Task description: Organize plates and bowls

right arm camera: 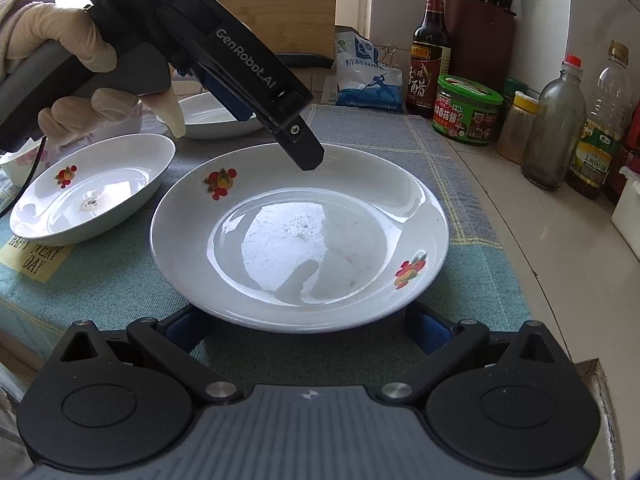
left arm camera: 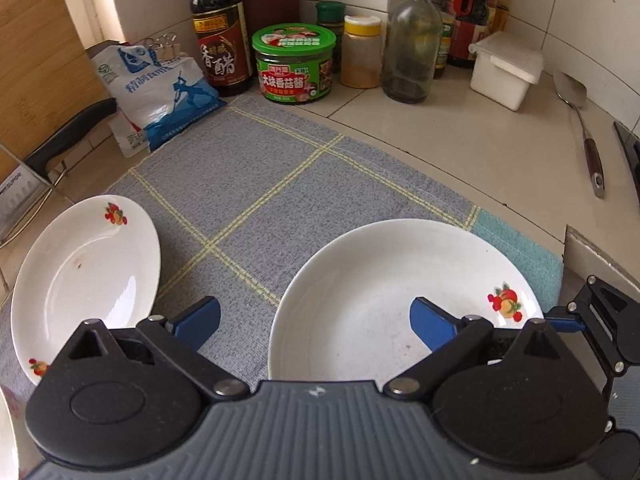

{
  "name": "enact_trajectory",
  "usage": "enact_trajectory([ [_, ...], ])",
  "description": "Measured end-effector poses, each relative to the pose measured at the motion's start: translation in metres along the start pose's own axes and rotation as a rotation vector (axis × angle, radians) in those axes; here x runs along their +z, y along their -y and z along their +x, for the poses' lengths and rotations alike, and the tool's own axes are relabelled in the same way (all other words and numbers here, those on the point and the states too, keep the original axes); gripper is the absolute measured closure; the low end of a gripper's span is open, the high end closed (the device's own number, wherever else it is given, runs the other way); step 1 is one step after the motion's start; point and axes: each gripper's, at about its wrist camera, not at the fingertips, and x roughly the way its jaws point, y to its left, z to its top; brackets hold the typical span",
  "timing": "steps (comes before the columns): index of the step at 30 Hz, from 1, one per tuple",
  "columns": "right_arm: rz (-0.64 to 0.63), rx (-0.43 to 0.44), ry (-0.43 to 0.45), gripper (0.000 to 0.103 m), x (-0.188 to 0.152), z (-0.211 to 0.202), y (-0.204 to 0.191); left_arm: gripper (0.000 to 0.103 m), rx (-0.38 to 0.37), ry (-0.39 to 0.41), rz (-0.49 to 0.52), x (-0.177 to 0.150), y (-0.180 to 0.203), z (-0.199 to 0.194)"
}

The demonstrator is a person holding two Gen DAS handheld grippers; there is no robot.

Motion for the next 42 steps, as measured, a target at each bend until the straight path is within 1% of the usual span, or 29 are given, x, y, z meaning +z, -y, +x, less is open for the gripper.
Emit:
enact_trajectory([
  [2, 0.000, 0.000, 0.002, 0.000, 0.001, 0.000, 0.000, 0.008, -0.029, -0.020, 0.040, 0.003, 0.002, 0.008],
  [4, -0.001, 0.001, 0.004, 0.000, 0.001, 0.001, -0.001, 0.016, -0.051, -0.046, 0.067, 0.006, 0.003, 0.016],
  [6, -0.002, 0.003, 0.003, 0.000, 0.001, 0.000, 0.000, 0.017, -0.086, -0.075, 0.093, 0.007, 0.004, 0.024],
  [10, -0.007, 0.009, -0.006, 0.000, 0.003, 0.002, 0.000, 0.032, -0.136, -0.130, 0.125, 0.007, 0.005, 0.033],
  [16, -0.016, 0.016, -0.023, 0.000, 0.007, 0.004, -0.003, 0.033, -0.184, -0.151, 0.158, 0.012, 0.002, 0.037],
  [21, -0.022, 0.019, -0.043, 0.000, 0.011, 0.007, -0.004, 0.033, -0.198, -0.158, 0.164, 0.014, 0.001, 0.038],
  [27, -0.024, 0.013, -0.076, 0.000, 0.017, 0.009, -0.003, 0.033, -0.204, -0.148, 0.156, 0.014, 0.000, 0.037],
  [31, -0.028, 0.006, -0.078, 0.000, 0.021, 0.010, -0.001, 0.033, -0.201, -0.133, 0.151, 0.017, -0.002, 0.034],
  [37, -0.059, 0.000, -0.076, 0.000, 0.034, 0.013, 0.008, 0.033, -0.194, -0.099, 0.140, 0.032, -0.010, 0.034],
  [42, -0.098, -0.007, -0.067, 0.000, 0.048, 0.027, 0.019, 0.033, -0.174, -0.071, 0.126, 0.049, -0.021, 0.042],
])
